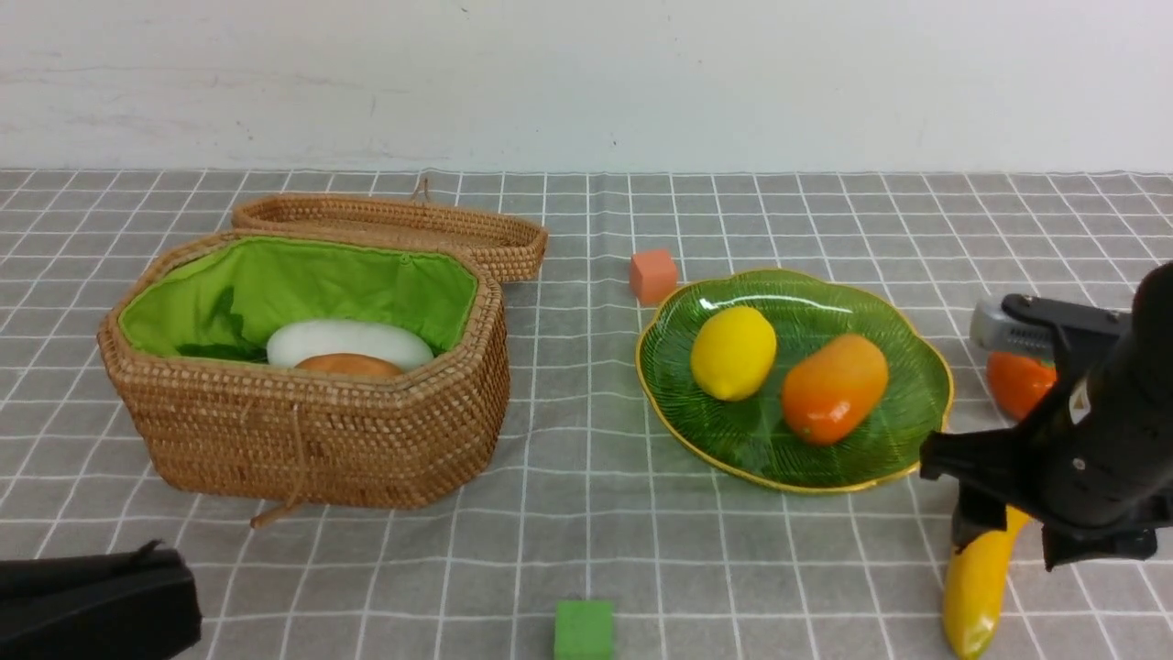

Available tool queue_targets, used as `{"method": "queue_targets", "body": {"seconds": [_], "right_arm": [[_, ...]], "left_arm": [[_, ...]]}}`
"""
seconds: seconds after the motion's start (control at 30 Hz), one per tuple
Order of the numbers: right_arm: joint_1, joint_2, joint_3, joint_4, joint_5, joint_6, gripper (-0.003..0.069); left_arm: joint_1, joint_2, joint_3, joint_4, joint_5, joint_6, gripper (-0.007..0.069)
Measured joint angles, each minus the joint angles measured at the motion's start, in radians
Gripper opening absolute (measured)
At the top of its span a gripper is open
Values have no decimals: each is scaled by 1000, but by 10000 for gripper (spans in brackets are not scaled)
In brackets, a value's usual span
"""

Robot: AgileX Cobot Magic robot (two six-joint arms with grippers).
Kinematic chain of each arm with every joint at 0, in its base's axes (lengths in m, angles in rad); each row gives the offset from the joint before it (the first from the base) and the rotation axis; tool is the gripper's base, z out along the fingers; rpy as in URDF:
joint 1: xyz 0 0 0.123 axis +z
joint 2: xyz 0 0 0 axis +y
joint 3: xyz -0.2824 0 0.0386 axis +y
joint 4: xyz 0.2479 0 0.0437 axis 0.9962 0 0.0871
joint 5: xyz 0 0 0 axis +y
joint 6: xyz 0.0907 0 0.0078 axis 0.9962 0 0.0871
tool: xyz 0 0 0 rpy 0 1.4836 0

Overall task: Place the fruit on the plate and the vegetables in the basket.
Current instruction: Use the right arm to grab a banana and put it into the right plate

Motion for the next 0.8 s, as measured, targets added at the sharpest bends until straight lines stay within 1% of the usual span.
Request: {"method": "queue_targets", "body": {"seconds": [0.07,0.13,0.27,0.37,0.4,0.43,0.47,0.5,0.53,0.6,0.73,0.8], "right_arm": [[-14,48,0,0,-30,1,527],[-25,90,0,0,-43,4,532],[-39,154,0,0,-73,4,524],[-41,196,0,0,-103,4,489],[-41,210,0,0,-116,4,455],[-41,212,0,0,-119,4,450],[-41,221,0,0,-128,4,392],[-41,223,0,-1,-129,4,359],[-41,223,0,-1,-129,4,352],[-42,223,0,-4,-129,4,306],[-42,223,0,-6,-123,-21,308],[-42,211,0,-7,-81,-74,308]], "left_arm": [[0,0,0,0,4,0,18],[0,0,0,0,8,0,18],[0,0,0,0,12,0,20],[0,0,0,0,12,0,22],[0,0,0,0,12,0,21],[0,0,0,0,12,0,21],[0,0,0,0,12,0,21],[0,0,0,0,12,0,21],[0,0,0,0,12,0,21],[0,0,0,0,12,0,21],[0,0,0,0,12,0,24],[0,0,0,2,12,0,26]]}}
